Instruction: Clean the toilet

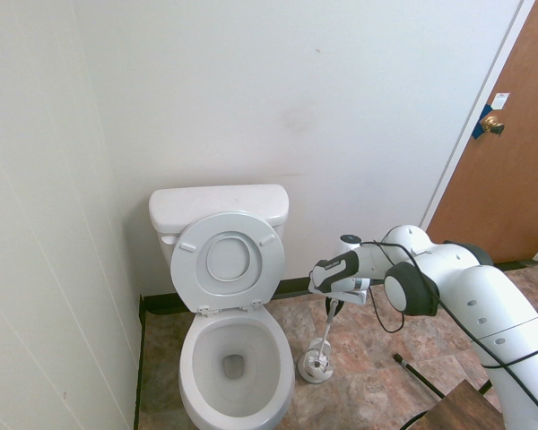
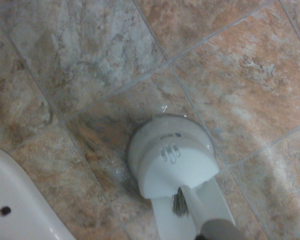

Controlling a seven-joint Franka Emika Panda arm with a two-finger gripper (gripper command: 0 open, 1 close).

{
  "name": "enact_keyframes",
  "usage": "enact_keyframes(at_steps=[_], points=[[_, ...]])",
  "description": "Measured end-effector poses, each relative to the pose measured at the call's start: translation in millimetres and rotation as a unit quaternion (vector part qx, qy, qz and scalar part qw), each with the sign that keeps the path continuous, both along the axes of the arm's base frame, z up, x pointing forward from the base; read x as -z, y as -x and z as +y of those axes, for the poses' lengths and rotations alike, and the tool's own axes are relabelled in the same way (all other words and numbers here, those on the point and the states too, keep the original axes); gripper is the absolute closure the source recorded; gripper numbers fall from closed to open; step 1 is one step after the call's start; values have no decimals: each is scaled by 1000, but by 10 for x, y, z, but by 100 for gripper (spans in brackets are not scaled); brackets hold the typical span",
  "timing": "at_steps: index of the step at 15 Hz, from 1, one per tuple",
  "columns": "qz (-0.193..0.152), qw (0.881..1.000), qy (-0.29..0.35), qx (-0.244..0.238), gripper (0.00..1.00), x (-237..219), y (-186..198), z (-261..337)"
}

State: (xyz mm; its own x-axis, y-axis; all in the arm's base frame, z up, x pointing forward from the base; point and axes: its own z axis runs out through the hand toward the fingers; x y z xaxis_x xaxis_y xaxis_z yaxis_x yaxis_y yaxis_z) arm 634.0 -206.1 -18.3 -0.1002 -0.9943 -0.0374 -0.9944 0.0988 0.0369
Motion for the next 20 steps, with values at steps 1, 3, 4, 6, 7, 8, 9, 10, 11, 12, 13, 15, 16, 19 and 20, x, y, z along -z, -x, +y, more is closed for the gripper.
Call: enact_keyframes(at_steps=[1, 3, 4, 6, 7, 8, 9, 10, 11, 12, 13, 15, 16, 19, 20], points=[[-8, 1000, 1, -3, 100, 1, 88, 22], [-20, 1000, 1, -9, 100, -4, 284, 73], [-23, 1000, -1, -11, 100, -14, 386, 108], [-28, 1000, 2, -13, 100, -98, 549, 200], [-33, 999, 7, -14, 100, -193, 598, 244], [-39, 999, 11, -13, 100, -330, 639, 276], [-45, 999, 16, -12, 100, -499, 674, 292], [-49, 999, 20, -12, 100, -705, 711, 294], [-53, 998, 26, -11, 100, -911, 764, 284], [-57, 998, 33, -10, 100, -1126, 845, 261], [-58, 998, 38, -12, 100, -1322, 950, 238], [-60, 997, 43, -22, 100, -1704, 1176, 169], [-63, 997, 42, -24, 100, -1940, 1247, 144], [-70, 995, 38, -53, 100, -2729, 1258, 255], [-67, 995, 41, -65, 100, -2996, 1242, 353]])
